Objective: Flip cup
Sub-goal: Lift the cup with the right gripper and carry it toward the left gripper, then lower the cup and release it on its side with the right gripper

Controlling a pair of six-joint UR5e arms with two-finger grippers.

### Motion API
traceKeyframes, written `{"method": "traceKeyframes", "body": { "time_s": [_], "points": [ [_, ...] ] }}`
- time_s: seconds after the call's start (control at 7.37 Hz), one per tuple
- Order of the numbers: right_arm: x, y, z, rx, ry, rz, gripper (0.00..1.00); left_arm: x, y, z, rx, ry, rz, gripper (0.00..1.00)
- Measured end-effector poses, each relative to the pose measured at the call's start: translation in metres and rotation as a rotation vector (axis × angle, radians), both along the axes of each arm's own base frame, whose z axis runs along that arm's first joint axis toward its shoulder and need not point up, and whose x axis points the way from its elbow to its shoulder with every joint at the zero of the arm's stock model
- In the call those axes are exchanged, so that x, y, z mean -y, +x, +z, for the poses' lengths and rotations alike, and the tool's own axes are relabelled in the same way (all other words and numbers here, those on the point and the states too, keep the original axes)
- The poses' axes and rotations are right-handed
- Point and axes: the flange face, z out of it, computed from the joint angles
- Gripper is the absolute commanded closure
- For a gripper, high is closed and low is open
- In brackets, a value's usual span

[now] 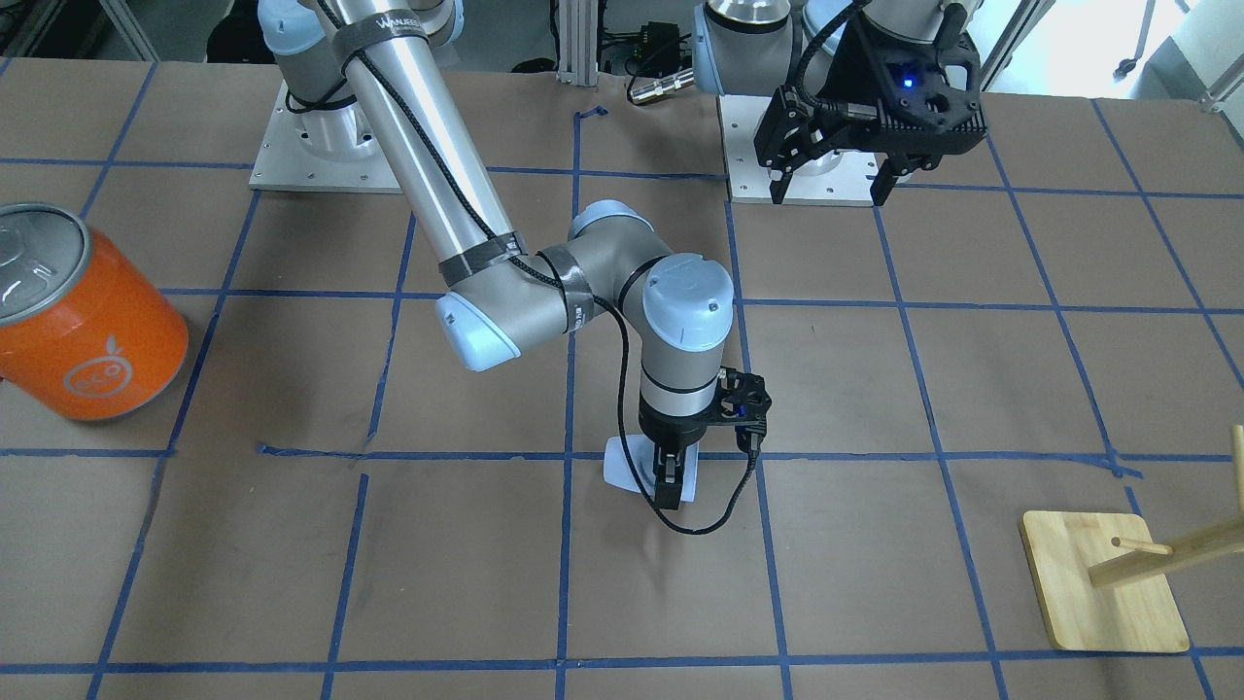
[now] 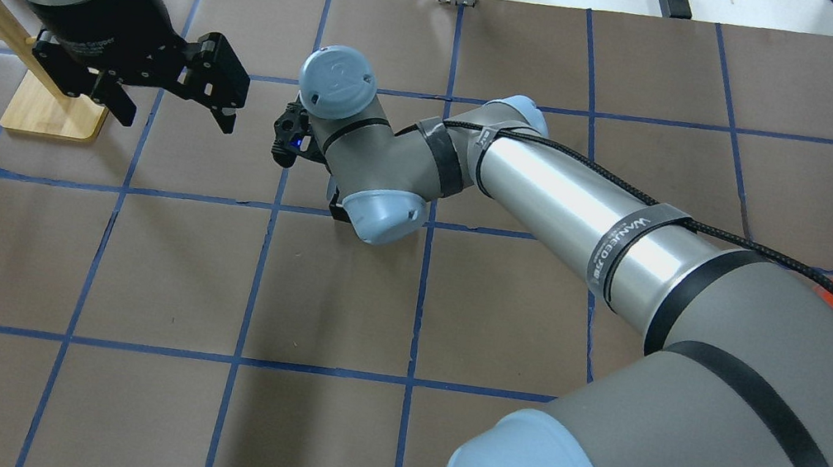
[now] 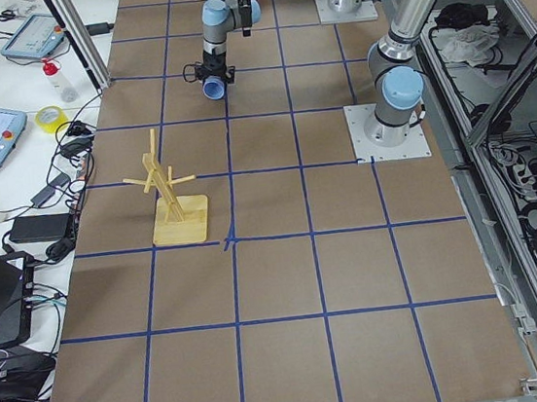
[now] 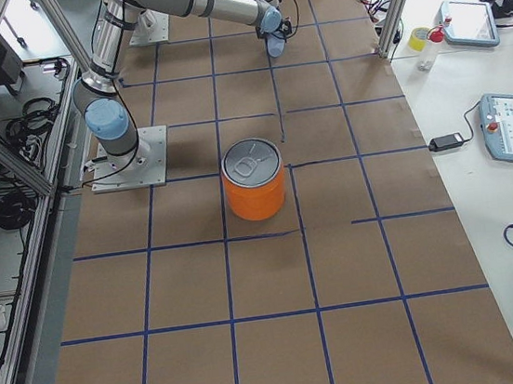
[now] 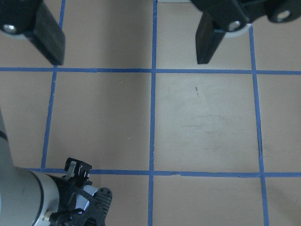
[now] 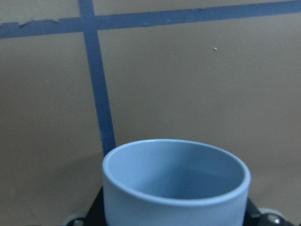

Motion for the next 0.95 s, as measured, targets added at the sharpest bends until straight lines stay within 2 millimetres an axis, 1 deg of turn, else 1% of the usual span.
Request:
{"method": "traceKeyframes", "body": {
  "time_s": [0.27,0.54,0.68,0.95],
  "points": [
    [-0.006,0.007,0.002,-0.006,-0.010,0.076,0.91,0.000,0.000,0.000,0.000,0.000,0.000,0.00],
    [-0.010,0.014,0.003,0.004,-0.024,0.112,0.84,0.000,0.000,0.000,0.000,0.000,0.000,0.00],
    [-0.013,0.018,0.002,0.007,-0.023,0.121,0.83,0.000,0.000,0.000,0.000,0.001,0.000,0.00],
    [-0.015,0.020,0.001,0.007,-0.023,0.133,0.65,0.000,0.000,0.000,0.000,0.000,0.000,0.00]
  ]
}}
